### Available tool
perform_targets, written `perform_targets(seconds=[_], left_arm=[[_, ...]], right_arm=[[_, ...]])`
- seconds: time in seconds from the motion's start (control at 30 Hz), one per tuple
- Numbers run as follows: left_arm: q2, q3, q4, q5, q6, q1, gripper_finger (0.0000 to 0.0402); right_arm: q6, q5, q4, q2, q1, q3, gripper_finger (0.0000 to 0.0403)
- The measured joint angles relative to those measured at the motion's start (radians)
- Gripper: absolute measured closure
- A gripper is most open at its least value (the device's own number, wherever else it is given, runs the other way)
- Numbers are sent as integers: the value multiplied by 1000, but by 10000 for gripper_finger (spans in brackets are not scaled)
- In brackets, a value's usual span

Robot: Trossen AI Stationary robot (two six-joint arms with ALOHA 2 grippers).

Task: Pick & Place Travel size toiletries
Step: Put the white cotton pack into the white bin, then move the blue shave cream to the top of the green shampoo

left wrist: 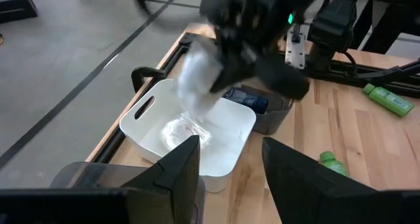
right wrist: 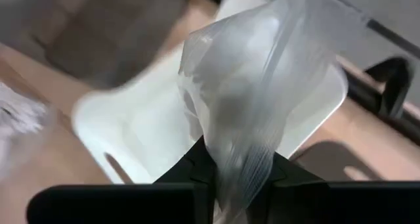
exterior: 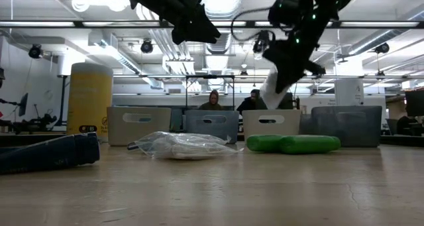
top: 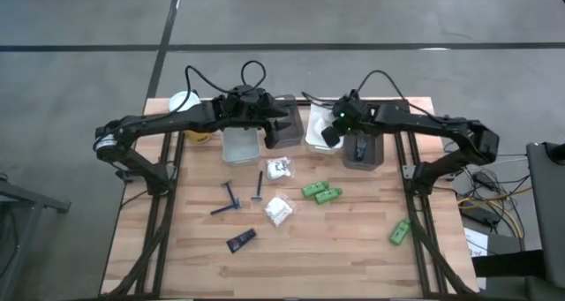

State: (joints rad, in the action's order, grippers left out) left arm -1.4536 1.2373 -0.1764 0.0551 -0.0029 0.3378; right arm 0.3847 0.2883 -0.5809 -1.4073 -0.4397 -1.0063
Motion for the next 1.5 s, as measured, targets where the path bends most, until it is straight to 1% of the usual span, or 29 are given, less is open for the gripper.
perform_targets(seconds=[0.13, 0.23, 0.37, 0.47, 0.6, 0.87, 1.03, 1.13, 1.23, 1.5], left_arm=[[0, 0, 0, 0, 0, 0, 232], [0, 0, 0, 0, -1, 0, 232], [0, 0, 0, 0, -2, 0, 232], [0, 0, 0, 0, -2, 0, 231], [0, 0, 0, 1, -2, 0, 232], [0, 0, 0, 1, -2, 0, 232], [0, 0, 0, 0, -2, 0, 232], [0, 0, 0, 1, -2, 0, 232], [0, 0, 0, 0, -2, 0, 232], [0, 0, 0, 0, -2, 0, 232]], right_arm=[[1, -6, 45, -42, 0, 40, 357], [6, -50, 89, -72, 0, 62, 357], [9, -64, 99, -101, 1, 58, 359], [11, -62, 89, -116, 0, 49, 349], [8, -62, 84, -113, 1, 38, 314], [4, -60, 76, -83, 0, 33, 224], [8, -52, 60, -59, 0, 33, 175], [8, -52, 60, -29, 0, 34, 151], [1, -51, 60, 29, 1, 34, 132], [-76, -50, 91, 252, 1, 49, 95]])
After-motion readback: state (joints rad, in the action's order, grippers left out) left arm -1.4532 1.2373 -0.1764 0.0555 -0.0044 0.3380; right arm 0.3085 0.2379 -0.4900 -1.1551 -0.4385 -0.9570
